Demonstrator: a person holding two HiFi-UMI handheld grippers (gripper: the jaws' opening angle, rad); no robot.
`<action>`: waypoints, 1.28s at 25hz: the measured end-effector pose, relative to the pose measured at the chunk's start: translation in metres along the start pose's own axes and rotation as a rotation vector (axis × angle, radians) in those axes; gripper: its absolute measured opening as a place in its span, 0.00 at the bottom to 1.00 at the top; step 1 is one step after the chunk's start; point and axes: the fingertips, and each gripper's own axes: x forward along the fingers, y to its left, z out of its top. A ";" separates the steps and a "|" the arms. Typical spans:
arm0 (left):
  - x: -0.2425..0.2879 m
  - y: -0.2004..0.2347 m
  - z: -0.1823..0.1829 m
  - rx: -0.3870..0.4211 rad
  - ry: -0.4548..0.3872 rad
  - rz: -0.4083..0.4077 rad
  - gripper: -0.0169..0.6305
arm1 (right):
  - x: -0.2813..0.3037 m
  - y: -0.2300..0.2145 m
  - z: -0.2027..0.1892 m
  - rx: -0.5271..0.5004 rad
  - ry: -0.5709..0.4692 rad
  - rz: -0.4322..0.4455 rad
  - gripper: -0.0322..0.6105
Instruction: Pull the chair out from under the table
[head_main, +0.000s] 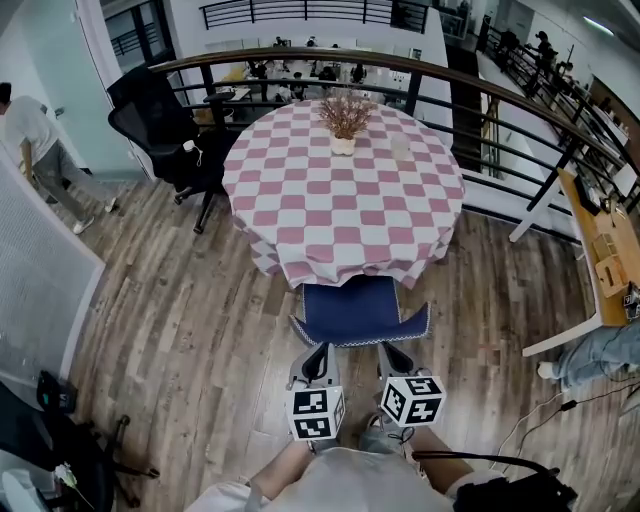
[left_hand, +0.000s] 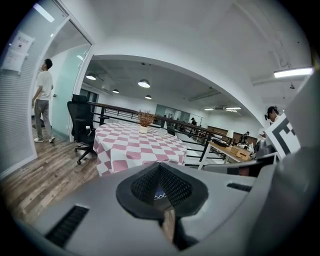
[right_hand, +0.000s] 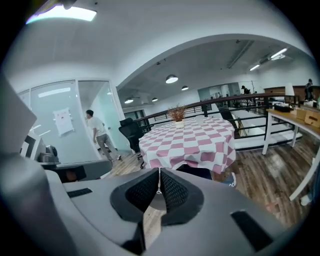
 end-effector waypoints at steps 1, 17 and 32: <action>0.000 0.000 0.000 0.000 0.001 0.007 0.03 | 0.003 0.000 -0.001 -0.003 0.020 0.034 0.08; 0.006 -0.001 -0.006 -0.034 0.012 0.175 0.03 | 0.035 0.034 -0.025 -0.739 0.327 0.690 0.37; -0.003 0.015 -0.021 -0.129 -0.015 0.373 0.03 | 0.086 -0.003 -0.106 -1.256 0.771 0.870 0.40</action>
